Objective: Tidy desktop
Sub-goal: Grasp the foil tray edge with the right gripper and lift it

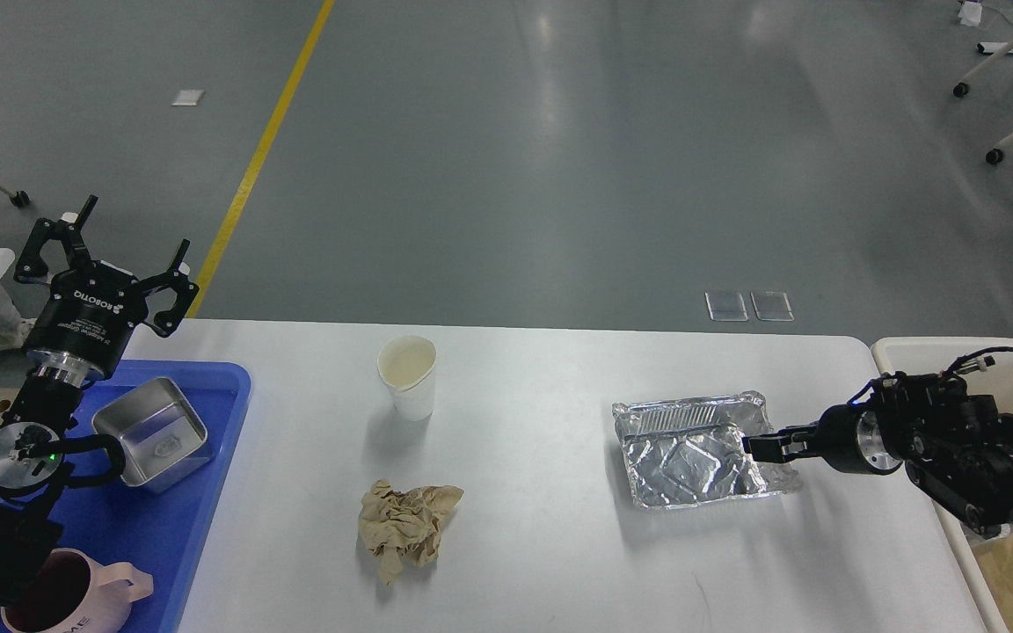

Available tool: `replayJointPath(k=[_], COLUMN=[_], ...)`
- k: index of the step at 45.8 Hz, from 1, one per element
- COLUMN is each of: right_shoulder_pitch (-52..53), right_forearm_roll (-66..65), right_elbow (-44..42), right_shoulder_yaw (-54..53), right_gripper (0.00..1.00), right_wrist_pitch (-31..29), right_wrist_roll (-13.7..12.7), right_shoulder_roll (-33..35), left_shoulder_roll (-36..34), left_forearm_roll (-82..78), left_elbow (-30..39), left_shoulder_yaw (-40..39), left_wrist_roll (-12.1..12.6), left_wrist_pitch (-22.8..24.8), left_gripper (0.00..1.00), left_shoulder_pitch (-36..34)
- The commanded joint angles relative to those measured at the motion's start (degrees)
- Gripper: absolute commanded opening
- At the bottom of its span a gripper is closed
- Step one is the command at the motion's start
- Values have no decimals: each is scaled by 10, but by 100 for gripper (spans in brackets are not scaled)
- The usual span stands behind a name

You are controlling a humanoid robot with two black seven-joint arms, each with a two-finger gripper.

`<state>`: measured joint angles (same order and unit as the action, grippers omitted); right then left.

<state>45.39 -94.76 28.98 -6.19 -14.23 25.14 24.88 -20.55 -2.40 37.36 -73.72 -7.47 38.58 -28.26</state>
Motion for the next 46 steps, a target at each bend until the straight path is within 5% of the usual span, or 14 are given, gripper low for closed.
replayJointPath(k=[1,22,31,46], right_shoulder_pitch=[0,-9,-9,4], right_forearm_roll=[-1,-1,0,32], right_elbow=[-1,-24,-22,-17], right_shoulder_yaw=[1,3,7,15], right_gripper=[60,46,0,0], right_wrist_pitch=[1,1,-5,-37], right_wrist_roll=[0,0,-1,-2], right_shoulder_roll=[-2,-15,-16,-16], left_shoulder_roll=[0,0,0,0], left_forearm_roll=[0,0,0,0], left_elbow=[0,0,0,0], left_shoulder_yaw=[0,0,0,0], left_wrist_roll=[0,0,0,0], left_wrist_pitch=[0,-1,-1,-1], left_gripper=[97,97,97,97], left_shoulder_pitch=[-1,-3,-3,-3])
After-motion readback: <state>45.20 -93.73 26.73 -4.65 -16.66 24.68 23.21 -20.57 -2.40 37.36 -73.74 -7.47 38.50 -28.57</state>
